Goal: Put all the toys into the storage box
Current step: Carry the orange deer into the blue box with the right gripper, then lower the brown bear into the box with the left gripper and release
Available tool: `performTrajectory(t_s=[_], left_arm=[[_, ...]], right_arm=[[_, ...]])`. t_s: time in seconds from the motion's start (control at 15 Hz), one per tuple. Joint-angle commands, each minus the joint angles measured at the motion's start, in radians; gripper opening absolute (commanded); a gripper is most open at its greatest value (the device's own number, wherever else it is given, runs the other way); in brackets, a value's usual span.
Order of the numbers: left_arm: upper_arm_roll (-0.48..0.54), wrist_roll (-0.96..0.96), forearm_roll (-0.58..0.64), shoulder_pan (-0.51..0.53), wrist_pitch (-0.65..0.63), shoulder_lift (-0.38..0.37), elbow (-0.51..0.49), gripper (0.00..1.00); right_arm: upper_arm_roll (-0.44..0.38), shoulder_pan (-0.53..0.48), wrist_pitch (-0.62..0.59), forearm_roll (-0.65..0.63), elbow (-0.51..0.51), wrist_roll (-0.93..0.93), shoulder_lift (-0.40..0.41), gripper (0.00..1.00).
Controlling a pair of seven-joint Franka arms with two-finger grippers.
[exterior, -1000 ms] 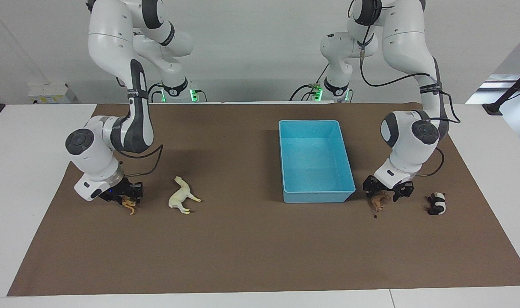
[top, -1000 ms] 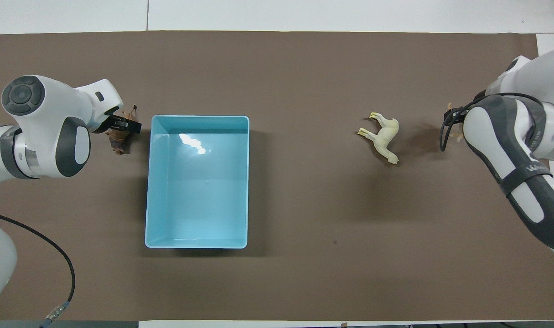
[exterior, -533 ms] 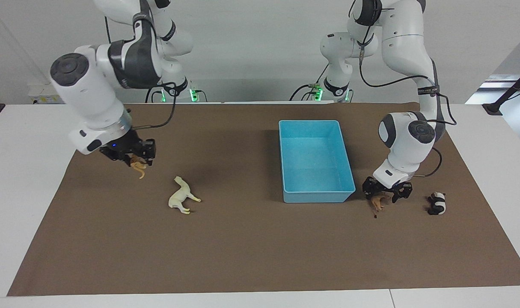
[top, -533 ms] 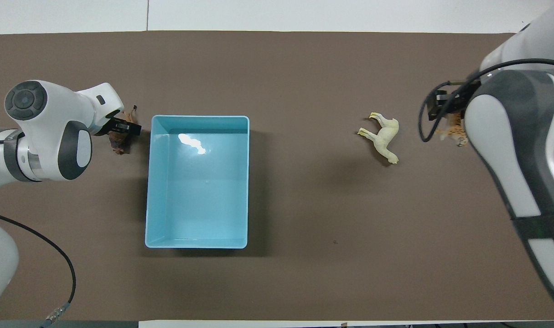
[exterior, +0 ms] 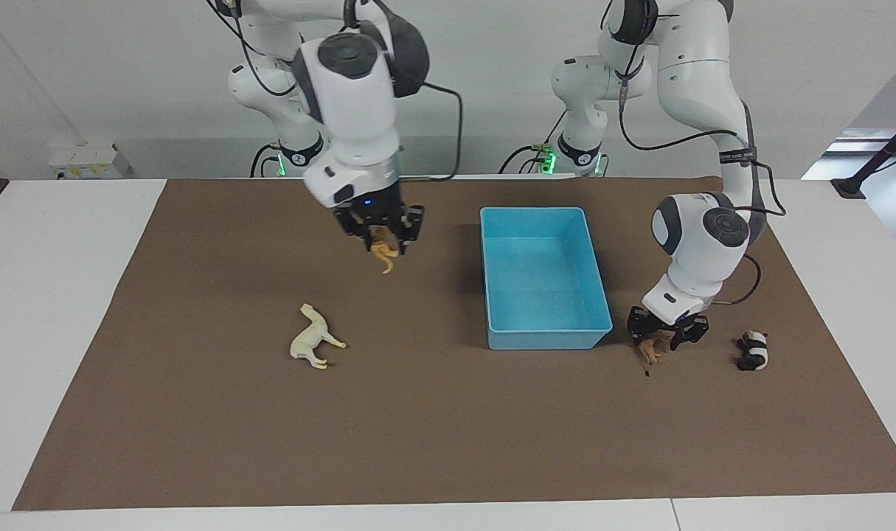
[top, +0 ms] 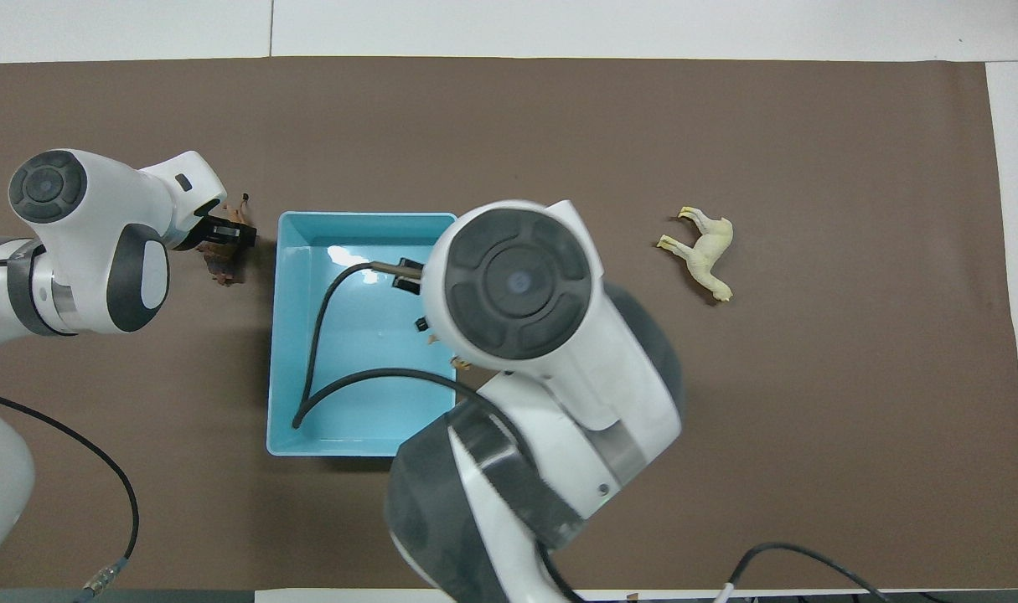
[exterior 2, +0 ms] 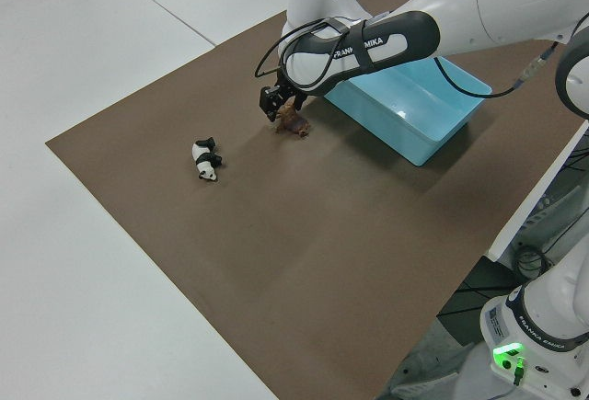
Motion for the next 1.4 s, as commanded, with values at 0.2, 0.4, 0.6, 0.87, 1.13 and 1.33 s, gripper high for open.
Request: performTrajectory(t_s=[0.2, 0.4, 0.6, 0.87, 1.13, 1.33], left_arm=[[0.005, -0.019, 0.016, 0.003, -0.054, -0.026, 0.001, 0.00], [0.007, -0.019, 0.017, 0.003, -0.158, -0.018, 0.076, 0.00], [0.008, -0.017, 0.017, 0.004, -0.239, -0.020, 0.147, 0.00], [0.004, -0.031, 0.005, -0.009, -0.420, -0.056, 0.299, 0.00], [-0.048, -0.277, -0.012, -0.051, -0.503, -0.187, 0.305, 0.00], [-0.056, -0.587, -0.011, -0.190, -0.572, -0.230, 0.275, 0.00]], right_arm=[[-0.005, 0.097, 0.275, 0.092, 0.027, 0.151, 0.193, 0.00], [-0.007, 0.100, 0.278, 0.099, 0.013, 0.165, 0.194, 0.99], [-0.010, 0.100, 0.171, 0.095, 0.027, 0.238, 0.193, 1.00], [-0.053, 0.053, 0.001, 0.028, 0.065, 0.262, 0.167, 1.00], [-0.084, -0.088, -0.088, -0.026, 0.048, 0.000, 0.144, 1.00], [-0.096, -0.249, -0.072, -0.056, 0.005, -0.175, 0.142, 1.00]])
